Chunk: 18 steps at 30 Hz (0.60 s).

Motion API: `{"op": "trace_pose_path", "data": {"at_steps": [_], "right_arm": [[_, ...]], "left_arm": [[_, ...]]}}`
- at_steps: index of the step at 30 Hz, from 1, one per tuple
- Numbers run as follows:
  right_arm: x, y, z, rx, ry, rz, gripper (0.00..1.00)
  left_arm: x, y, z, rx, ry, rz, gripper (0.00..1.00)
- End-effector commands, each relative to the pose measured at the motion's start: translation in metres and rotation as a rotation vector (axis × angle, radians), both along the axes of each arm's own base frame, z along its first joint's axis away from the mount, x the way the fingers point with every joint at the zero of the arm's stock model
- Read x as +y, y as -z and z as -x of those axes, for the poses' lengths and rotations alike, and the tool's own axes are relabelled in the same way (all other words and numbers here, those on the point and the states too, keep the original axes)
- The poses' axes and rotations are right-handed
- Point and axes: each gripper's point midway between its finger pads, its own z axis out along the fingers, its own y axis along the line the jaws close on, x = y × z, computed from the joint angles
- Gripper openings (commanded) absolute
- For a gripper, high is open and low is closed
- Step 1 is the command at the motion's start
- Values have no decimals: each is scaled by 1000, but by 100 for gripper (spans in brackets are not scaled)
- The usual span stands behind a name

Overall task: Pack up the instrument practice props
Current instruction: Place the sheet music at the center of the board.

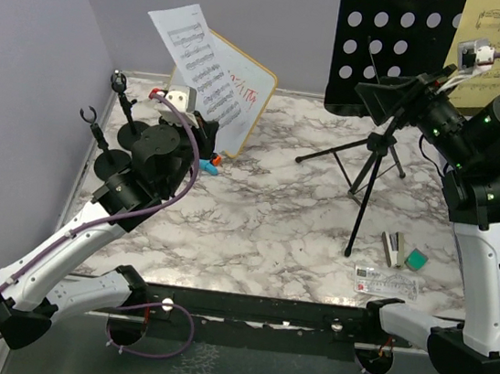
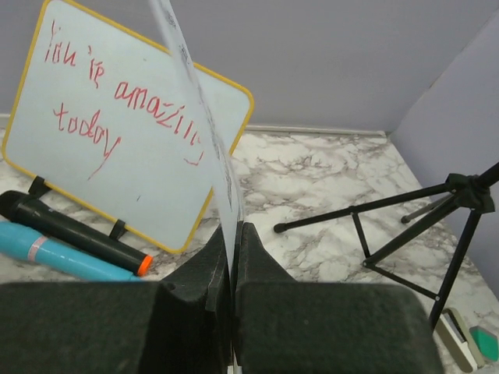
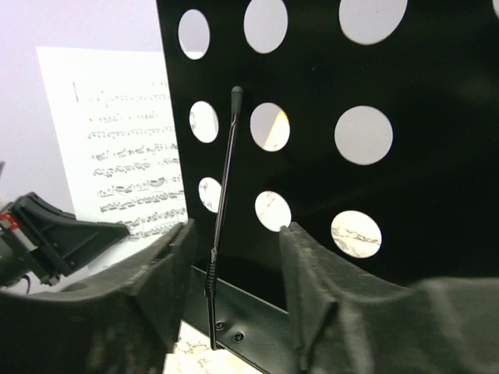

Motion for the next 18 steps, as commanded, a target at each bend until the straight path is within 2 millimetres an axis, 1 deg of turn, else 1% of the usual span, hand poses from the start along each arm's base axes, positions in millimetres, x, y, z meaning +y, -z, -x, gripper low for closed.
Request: {"op": "trace_pose_path", "data": {"at_steps": [1, 5, 7, 8, 12, 13, 16, 18], "right_arm": [[-7, 1, 21, -24, 8, 15, 72], [-6, 10, 41, -46, -26, 2, 86], [-7, 21, 48, -42, -32, -8, 90], [-6, 33, 49, -25, -37, -12, 91], [-7, 54, 68, -36, -56, -45, 93], [-9, 56, 75, -50, -58, -53, 93], [-12, 65, 83, -62, -50, -56, 93], [-15, 68, 87, -70, -37, -56, 93]], "left_arm": [[16, 19, -5, 44, -84, 28, 0], [23, 39, -6, 89, -132, 61, 0], [31, 50, -4, 110, -173, 97, 0], [35, 56, -2, 121, -196, 121, 0], [52, 91, 9, 179, -281, 223, 0], [56, 100, 13, 194, -300, 251, 0], [66, 124, 24, 248, -347, 325, 0], [72, 140, 33, 287, -376, 380, 0]]}}
